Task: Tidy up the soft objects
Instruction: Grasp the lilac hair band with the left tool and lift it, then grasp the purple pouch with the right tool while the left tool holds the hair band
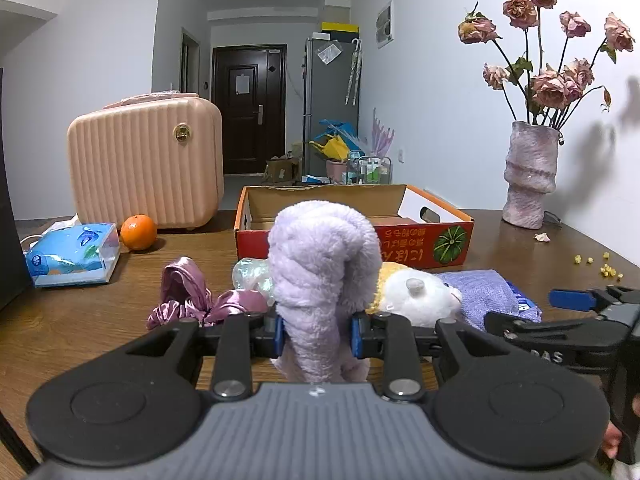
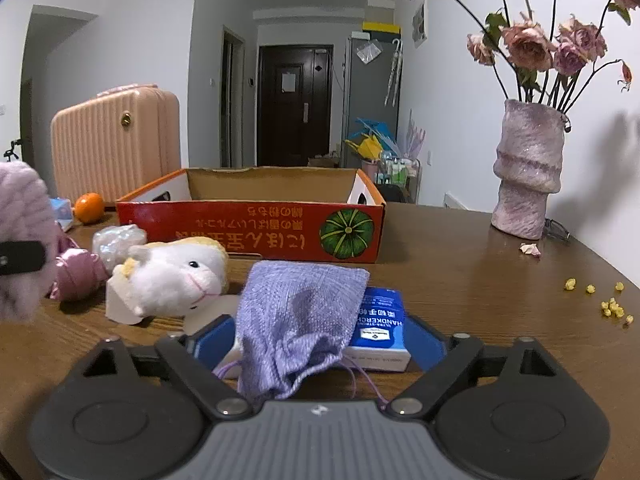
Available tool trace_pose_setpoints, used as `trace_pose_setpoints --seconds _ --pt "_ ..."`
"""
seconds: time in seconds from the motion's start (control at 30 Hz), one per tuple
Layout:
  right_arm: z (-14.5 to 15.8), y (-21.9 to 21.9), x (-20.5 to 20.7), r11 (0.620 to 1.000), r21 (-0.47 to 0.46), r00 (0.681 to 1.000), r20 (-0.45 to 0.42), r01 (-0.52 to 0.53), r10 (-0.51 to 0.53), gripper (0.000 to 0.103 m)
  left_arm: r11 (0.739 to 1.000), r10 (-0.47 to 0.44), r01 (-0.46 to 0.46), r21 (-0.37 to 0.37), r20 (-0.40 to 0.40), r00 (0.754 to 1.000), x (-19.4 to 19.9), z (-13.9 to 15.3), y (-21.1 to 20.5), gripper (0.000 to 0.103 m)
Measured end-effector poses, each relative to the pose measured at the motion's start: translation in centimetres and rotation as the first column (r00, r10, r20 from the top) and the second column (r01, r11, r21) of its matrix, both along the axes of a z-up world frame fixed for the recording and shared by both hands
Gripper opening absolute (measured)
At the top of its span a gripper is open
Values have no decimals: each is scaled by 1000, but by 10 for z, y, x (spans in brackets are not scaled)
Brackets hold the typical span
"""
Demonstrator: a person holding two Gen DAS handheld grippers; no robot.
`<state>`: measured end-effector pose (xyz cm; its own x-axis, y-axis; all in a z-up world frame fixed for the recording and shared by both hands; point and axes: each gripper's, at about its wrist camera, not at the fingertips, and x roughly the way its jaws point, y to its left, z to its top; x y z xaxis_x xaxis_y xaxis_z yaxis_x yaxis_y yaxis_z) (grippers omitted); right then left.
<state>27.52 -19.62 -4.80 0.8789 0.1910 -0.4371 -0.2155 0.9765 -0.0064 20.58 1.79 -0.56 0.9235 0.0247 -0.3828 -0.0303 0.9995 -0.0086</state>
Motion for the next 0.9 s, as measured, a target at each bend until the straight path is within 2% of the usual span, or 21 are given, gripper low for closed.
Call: trace_pose_setpoints --seconds 0.17,0.27,0.33,0.57,0.63,0.7,0.9 --pt "-3 4 17 1000 13 1000 -28 6 -5 87 1000 3 -3 1 -6 1000 2 -1 0 29" --pt "-5 9 23 1000 9 999 -37 -1 1 81 1000 5 -5 3 -10 1000 2 -2 0 29" --pt "-6 11 24 1000 8 999 -48 -20 20 68 1000 4 -4 3 -10 1000 2 -2 0 29" --pt "-7 14 18 998 14 997 -45 -64 65 50 1000 3 -3 7 -9 1000 2 -3 -1 29" --pt "-7 13 16 997 23 997 -45 -68 69 40 1000 2 -2 6 -9 1000 2 -3 -1 29" --pt "-6 12 13 997 32 997 -39 -66 68 35 1000 1 -1 6 -7 1000 2 -3 -1 29" --pt "1 5 1 996 60 998 7 -61 61 30 1000 -1 1 4 -1 1000 0 -2 0 29"
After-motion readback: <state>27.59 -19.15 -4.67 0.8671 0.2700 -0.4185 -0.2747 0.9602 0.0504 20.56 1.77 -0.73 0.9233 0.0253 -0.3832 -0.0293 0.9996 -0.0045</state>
